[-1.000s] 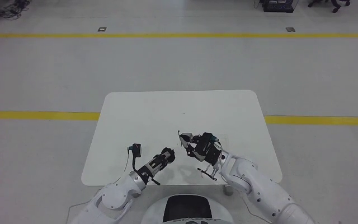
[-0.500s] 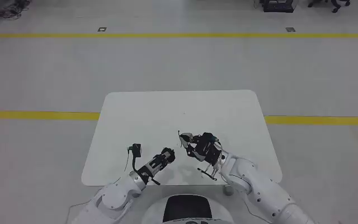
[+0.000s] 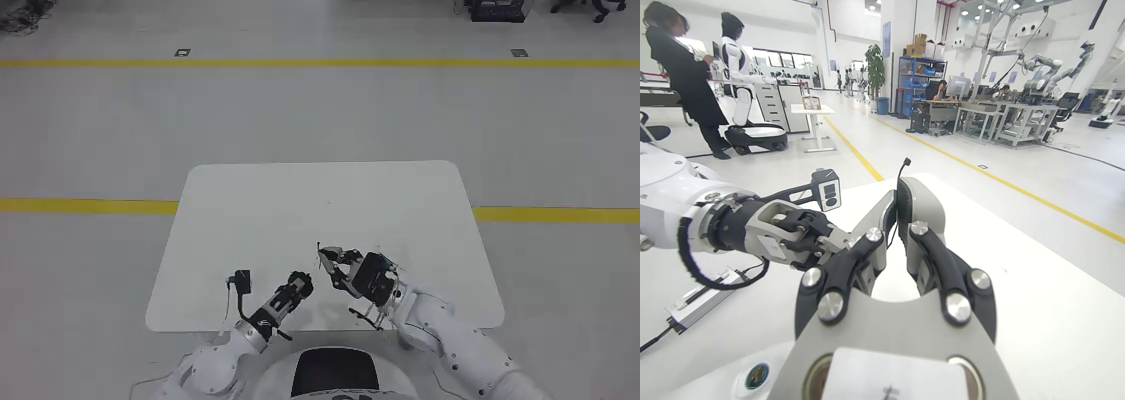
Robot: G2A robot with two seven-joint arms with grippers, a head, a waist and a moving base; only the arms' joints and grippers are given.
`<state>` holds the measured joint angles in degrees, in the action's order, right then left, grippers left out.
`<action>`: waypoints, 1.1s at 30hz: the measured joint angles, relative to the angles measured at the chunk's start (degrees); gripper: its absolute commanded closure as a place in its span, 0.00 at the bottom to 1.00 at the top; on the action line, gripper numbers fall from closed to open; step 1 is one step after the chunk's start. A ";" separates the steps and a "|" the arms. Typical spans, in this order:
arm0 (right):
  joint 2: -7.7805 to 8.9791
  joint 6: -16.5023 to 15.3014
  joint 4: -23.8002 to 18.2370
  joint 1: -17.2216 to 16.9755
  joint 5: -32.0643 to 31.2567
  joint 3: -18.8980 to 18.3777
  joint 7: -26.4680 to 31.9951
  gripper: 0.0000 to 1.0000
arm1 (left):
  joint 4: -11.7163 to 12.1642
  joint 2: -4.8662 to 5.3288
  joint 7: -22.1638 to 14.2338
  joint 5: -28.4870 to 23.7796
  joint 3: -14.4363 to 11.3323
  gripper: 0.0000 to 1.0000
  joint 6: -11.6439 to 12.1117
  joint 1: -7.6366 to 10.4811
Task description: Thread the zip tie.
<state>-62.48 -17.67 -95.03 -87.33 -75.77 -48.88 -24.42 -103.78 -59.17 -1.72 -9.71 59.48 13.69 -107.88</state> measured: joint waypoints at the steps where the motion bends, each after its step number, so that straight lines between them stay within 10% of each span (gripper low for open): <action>1: -0.12 0.46 0.57 -0.11 -0.34 0.22 -1.38 1.00 | -0.20 -0.03 0.90 0.22 -0.16 1.00 0.28 -0.55; 10: -1.38 2.31 5.02 0.39 -0.76 2.38 -6.11 1.00 | -1.71 -0.07 3.81 1.77 -0.79 1.00 1.49 -3.36; 33: -3.42 2.56 7.44 1.95 0.67 5.59 -5.92 1.00 | -1.45 -0.64 8.51 3.47 -2.13 1.00 2.05 -4.04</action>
<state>-65.90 -15.11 -87.60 -85.39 -75.10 -43.29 -30.34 -105.23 -59.81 6.79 -6.23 57.36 15.74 -111.93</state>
